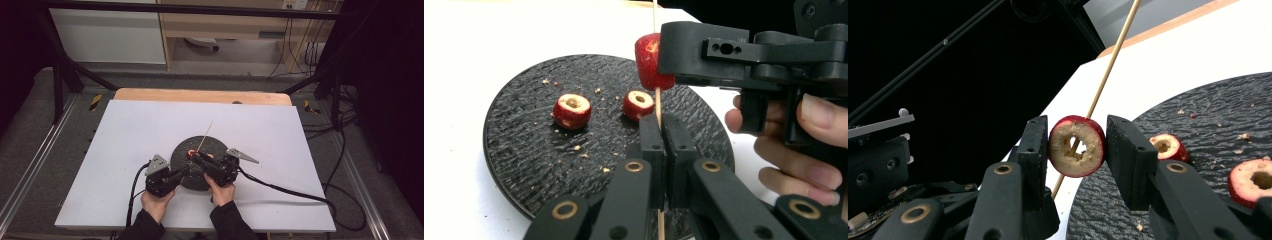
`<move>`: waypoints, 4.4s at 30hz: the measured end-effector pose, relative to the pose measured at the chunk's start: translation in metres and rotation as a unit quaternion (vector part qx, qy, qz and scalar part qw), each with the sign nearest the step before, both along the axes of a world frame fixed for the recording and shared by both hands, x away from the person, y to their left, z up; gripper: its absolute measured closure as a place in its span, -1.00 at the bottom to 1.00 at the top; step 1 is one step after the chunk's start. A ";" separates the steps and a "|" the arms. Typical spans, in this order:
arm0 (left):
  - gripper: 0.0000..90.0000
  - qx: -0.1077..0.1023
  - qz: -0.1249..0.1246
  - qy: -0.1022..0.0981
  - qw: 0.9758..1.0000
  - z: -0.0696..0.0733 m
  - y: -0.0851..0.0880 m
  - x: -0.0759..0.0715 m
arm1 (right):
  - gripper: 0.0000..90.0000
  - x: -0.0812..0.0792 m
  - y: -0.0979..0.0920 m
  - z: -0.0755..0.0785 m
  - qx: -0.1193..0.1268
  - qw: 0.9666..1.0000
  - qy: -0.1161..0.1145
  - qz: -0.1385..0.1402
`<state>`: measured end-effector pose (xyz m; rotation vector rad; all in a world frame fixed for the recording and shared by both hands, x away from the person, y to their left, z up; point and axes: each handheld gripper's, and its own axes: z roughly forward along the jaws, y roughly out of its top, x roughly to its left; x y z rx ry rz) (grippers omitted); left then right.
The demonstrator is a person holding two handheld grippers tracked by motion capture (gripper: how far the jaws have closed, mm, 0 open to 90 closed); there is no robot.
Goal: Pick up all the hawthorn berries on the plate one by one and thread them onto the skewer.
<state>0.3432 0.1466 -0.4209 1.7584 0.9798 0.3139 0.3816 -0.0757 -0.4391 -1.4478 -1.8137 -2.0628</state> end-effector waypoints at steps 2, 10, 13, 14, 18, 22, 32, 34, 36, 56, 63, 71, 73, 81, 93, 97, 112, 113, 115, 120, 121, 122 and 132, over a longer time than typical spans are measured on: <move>0.96 0.003 -0.001 0.003 1.000 -0.001 0.003 -0.001 | 0.28 0.000 -0.001 0.000 -0.005 1.000 -0.001 0.004; 0.96 0.028 -0.007 0.002 1.000 -0.002 0.031 -0.006 | -0.25 -0.001 -0.014 0.015 -0.101 0.995 -0.010 0.019; 0.96 0.046 -0.012 -0.005 0.999 -0.002 0.043 -0.011 | -0.42 0.003 -0.020 0.019 -0.148 0.988 -0.010 0.031; 0.96 0.052 -0.015 -0.009 0.999 -0.002 0.046 -0.013 | -0.48 0.005 -0.022 0.019 -0.165 0.986 -0.010 0.039; 0.95 0.082 -0.022 -0.009 0.996 -0.004 0.057 -0.020 | -0.59 0.012 -0.028 0.023 -0.214 0.975 0.002 0.057; 0.96 0.103 -0.034 -0.005 0.994 -0.008 0.065 -0.025 | -0.64 0.023 -0.031 0.025 -0.268 0.960 0.016 0.075; 0.95 0.112 -0.039 0.002 0.993 -0.013 0.077 -0.029 | -0.60 0.049 -0.022 0.035 -0.414 0.901 0.027 0.129; 0.95 0.117 -0.039 0.002 0.992 -0.014 0.077 -0.029 | -0.58 0.054 -0.018 0.037 -0.437 0.888 0.030 0.141; 0.95 0.120 -0.041 0.003 0.992 -0.015 0.076 -0.029 | -0.54 0.060 -0.014 0.038 -0.459 0.874 0.030 0.158; 0.95 0.111 -0.044 0.014 0.993 -0.018 0.077 -0.027 | 0.15 0.100 0.014 0.032 -0.494 0.832 0.097 0.233; 0.95 0.109 -0.044 0.014 0.993 -0.018 0.077 -0.026 | 0.32 0.104 0.013 0.028 -0.494 0.829 0.105 0.242; 0.95 0.109 -0.044 0.013 0.993 -0.017 0.077 -0.026 | 0.34 0.104 0.012 0.030 -0.485 0.833 0.112 0.241; 0.95 0.107 -0.043 0.011 0.993 -0.017 0.077 -0.027 | 0.34 0.102 0.012 0.032 -0.475 0.840 0.114 0.235; 0.95 0.104 -0.043 0.006 0.994 -0.017 0.077 -0.028 | 0.35 0.090 0.008 0.046 -0.454 0.858 0.094 0.223; 0.95 0.097 -0.040 -0.002 0.995 -0.016 0.076 -0.030 | 0.35 0.065 -0.011 0.051 -0.355 0.915 0.060 0.183; 0.95 0.095 -0.040 -0.002 0.995 -0.016 0.076 -0.030 | 0.35 0.057 -0.017 0.048 -0.324 0.929 0.046 0.172; 0.96 0.080 -0.038 -0.012 0.996 -0.014 0.076 -0.033 | 0.35 0.032 -0.032 0.036 -0.164 0.982 0.005 0.094; 0.95 0.079 -0.038 -0.013 0.996 -0.014 0.076 -0.034 | 0.35 0.032 -0.032 0.035 -0.156 0.984 0.003 0.090; 0.95 0.079 -0.038 -0.014 0.996 -0.014 0.076 -0.034 | 0.35 0.030 -0.032 0.033 -0.145 0.986 0.000 0.080; 0.95 0.075 -0.039 -0.014 0.996 -0.014 0.076 -0.034 | 0.35 0.027 -0.031 0.030 -0.112 0.992 -0.008 0.059; 0.95 0.075 -0.039 -0.015 0.996 -0.014 0.076 -0.034 | 0.35 0.027 -0.030 0.030 -0.106 0.993 -0.009 0.056; 0.96 0.074 -0.039 -0.015 0.996 -0.014 0.076 -0.034 | 0.35 0.026 -0.030 0.029 -0.101 0.993 -0.010 0.053; 0.95 0.068 -0.037 -0.021 0.997 -0.014 0.077 -0.035 | 0.36 0.025 -0.026 0.028 -0.049 0.998 -0.021 0.020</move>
